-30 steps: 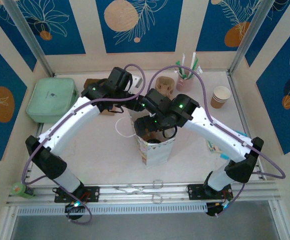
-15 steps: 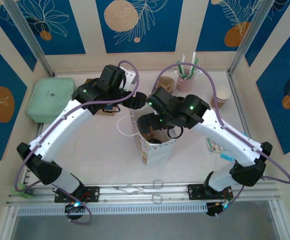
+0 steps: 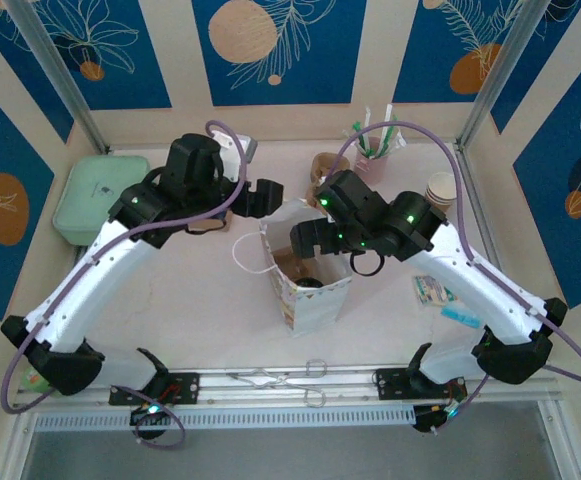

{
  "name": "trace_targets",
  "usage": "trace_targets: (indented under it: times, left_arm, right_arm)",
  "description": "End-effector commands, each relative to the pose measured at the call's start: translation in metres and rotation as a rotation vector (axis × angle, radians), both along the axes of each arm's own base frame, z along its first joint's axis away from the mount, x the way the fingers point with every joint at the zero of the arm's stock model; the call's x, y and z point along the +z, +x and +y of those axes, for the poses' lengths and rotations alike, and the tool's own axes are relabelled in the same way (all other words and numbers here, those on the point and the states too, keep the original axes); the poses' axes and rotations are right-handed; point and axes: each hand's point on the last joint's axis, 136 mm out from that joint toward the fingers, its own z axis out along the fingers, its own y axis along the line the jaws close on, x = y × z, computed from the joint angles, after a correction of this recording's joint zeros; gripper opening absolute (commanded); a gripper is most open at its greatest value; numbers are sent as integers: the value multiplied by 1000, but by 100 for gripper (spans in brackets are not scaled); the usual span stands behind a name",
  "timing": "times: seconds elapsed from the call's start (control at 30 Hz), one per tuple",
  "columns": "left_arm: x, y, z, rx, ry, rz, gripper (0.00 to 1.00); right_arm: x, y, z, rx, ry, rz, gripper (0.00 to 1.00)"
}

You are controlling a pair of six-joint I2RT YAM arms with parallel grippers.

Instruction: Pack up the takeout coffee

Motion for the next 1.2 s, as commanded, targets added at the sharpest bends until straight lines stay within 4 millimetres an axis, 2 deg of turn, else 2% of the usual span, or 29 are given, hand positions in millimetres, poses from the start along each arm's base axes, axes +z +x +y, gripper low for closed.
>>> trace_targets:
  times: [0.0,0.23,0.37,0.57,0.67,0.93,1.07,1.17]
  left_arm:
    - [6,0,14,46,-78,19,90]
    - [-17,4,58,170,-208,106,87]
    - [-48,2,69,205,-214,176,82]
    - [-96,-4,79,237,-221,286,73]
    - [-120,-8,82,255,-229,341,70]
    - [-198,-17,77,267,-207,508,60]
    - [-224,-21,66,254,-236,566,56]
    - [-234,-23,55,234,-240,589,55]
  right_arm:
    - [10,4,-17,-62,38,-34,99]
    - [12,11,-47,-154,89,-31,99]
    - [11,18,-70,-227,87,-38,99]
    - [-19,30,-121,-416,54,49,99]
    - [-40,32,-135,-470,55,100,99]
    - [-99,29,-138,-497,25,251,99]
    - [-119,26,-134,-495,23,306,99]
    - [-127,24,-126,-474,54,332,99]
